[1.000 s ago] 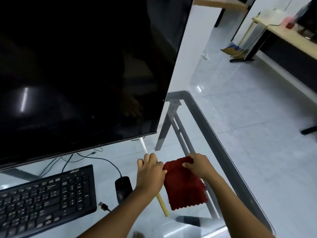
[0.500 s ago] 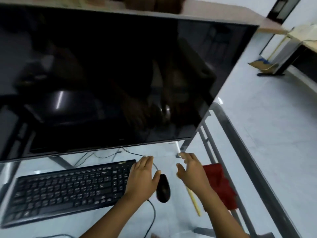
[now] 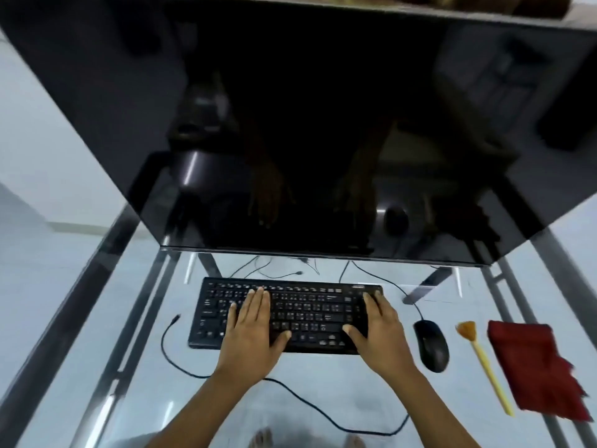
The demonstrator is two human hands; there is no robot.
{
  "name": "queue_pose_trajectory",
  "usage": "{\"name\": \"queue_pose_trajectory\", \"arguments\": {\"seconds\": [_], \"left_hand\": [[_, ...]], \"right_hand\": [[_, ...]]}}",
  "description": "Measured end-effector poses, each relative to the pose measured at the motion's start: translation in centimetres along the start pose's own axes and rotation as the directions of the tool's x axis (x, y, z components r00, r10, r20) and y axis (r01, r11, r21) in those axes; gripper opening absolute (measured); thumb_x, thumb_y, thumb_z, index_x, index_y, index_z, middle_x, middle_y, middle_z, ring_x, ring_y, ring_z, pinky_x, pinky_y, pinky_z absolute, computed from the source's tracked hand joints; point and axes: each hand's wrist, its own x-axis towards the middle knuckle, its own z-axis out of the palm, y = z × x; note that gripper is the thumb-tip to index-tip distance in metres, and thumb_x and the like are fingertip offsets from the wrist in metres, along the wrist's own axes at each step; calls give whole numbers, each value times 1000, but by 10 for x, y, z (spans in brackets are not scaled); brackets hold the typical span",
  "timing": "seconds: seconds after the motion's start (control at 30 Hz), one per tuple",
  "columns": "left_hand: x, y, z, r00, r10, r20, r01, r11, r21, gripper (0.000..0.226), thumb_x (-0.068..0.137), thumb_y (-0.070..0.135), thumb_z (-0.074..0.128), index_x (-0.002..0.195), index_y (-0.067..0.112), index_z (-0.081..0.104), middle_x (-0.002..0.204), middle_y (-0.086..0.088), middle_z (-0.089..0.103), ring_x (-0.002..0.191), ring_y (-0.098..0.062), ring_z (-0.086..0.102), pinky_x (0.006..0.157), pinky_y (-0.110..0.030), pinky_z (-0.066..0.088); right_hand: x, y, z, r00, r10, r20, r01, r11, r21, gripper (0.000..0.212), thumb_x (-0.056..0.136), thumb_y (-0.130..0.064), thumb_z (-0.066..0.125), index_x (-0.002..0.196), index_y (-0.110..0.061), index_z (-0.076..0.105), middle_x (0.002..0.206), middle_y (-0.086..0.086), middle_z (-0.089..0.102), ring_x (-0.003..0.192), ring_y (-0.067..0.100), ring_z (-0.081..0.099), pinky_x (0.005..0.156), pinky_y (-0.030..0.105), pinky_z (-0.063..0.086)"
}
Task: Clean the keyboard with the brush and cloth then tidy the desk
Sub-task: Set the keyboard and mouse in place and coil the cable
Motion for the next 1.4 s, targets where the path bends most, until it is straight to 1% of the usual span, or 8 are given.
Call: {"name": "queue_pose_trajectory", "arguments": {"seconds": [0.1, 0.23, 0.43, 0.67, 0.9, 1.03, 1.17, 1.4], "left_hand": [[-14, -35, -7, 995, -91, -39, 89, 994, -60, 105, 78, 82, 22, 153, 8, 12, 161, -8, 11, 149, -23, 8, 119, -42, 7], [-31, -76, -15, 963, -268, -22, 262, 953, -152, 123, 66, 90, 41, 152, 5, 17, 155, -18, 24, 143, -36, 22, 114, -49, 24], [-30, -101, -11, 949, -315, 1, 308, 927, -213, 111, 68, 56, 78, 149, 3, 24, 126, -11, 55, 120, -30, 46, 100, -46, 41], [0, -101, -15, 936, -348, -58, 311, 892, -327, 93, 73, 47, 77, 145, 9, 31, 122, -4, 59, 111, -26, 43, 84, -44, 48], [29, -104, -12, 913, -397, -97, 322, 845, -427, 74, 74, 39, 79, 134, 13, 44, 116, 1, 62, 103, -23, 39, 86, -40, 43], [42, -107, -12, 923, -364, -122, 285, 862, -420, 67, 72, 37, 81, 128, 16, 50, 112, 2, 61, 101, -25, 42, 82, -34, 39], [50, -111, -13, 937, -331, -108, 275, 894, -354, 75, 71, 38, 82, 134, 14, 49, 116, -3, 60, 102, -32, 45, 88, -41, 41], [50, -104, -17, 900, -434, -50, 384, 840, -383, 80, 74, 32, 81, 138, 3, 43, 127, -15, 53, 115, -35, 38, 96, -47, 39]], "right_hand": [[-8, 5, 9, 994, 91, -52, -91, 996, 4, 91, 81, -58, 65, 152, -15, 27, 155, 11, 28, 141, 31, 30, 113, 45, 33], [-14, 13, 16, 982, 185, -39, -182, 980, 81, 104, 65, -52, 81, 149, -15, 32, 145, 12, 39, 129, 35, 41, 106, 48, 40], [-6, 12, 18, 987, 159, -9, -157, 984, 80, 106, 53, -43, 87, 144, -23, 36, 139, 11, 42, 127, 34, 38, 107, 44, 34], [24, -4, 14, 969, 232, -80, -222, 968, 121, 86, 59, -41, 87, 130, -15, 47, 132, 8, 45, 121, 32, 43, 100, 44, 43], [51, -1, 18, 961, 272, -53, -253, 939, 232, 54, 63, -32, 83, 106, -16, 55, 114, 11, 51, 113, 30, 43, 92, 36, 43], [58, 4, 20, 963, 260, -72, -237, 942, 239, 52, 64, -31, 83, 105, -18, 55, 112, 10, 53, 111, 27, 42, 90, 36, 45], [59, 1, 19, 959, 267, -93, -237, 939, 249, 53, 66, -28, 85, 108, -15, 56, 115, 11, 47, 112, 31, 46, 95, 38, 45], [58, -1, 21, 961, 252, -113, -220, 945, 241, 53, 71, -23, 83, 114, -11, 55, 117, 13, 45, 111, 35, 47, 96, 41, 47]]}}
